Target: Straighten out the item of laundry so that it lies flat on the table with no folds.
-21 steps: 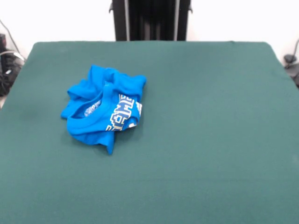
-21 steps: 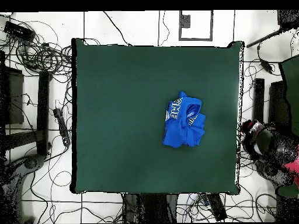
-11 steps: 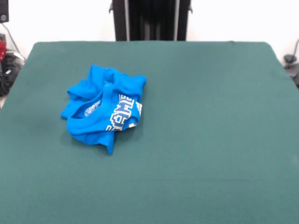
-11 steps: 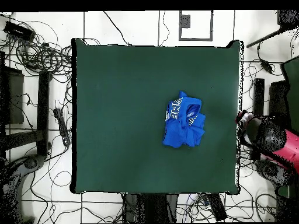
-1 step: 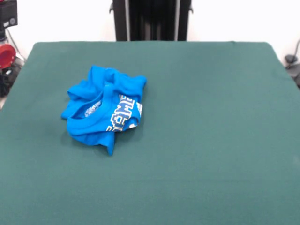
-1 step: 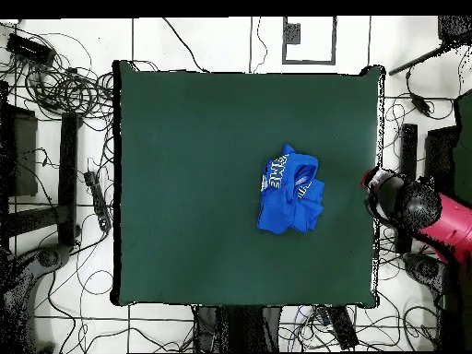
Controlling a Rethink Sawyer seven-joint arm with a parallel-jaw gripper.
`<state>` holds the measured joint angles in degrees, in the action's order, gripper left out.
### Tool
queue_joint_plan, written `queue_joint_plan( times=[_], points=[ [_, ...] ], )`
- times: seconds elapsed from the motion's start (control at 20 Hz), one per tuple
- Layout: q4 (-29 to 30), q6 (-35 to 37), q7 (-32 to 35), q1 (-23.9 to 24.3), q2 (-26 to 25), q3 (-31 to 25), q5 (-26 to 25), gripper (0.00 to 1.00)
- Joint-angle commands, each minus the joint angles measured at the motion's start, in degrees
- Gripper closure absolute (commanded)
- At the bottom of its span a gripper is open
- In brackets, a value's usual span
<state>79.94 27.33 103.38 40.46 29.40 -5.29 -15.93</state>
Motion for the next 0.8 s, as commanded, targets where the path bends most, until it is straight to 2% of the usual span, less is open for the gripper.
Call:
queue_joint_plan(
  times=[0.05, 0.8],
  points=[
    [0.5, 5.7, 3.8, -4.9, -2.0, -5.7, 3.2, 0.0],
    [-1.5, 5.5, 8.3, -10.1, -3.5, -2.6, 6.5, 0.0]
  ],
)
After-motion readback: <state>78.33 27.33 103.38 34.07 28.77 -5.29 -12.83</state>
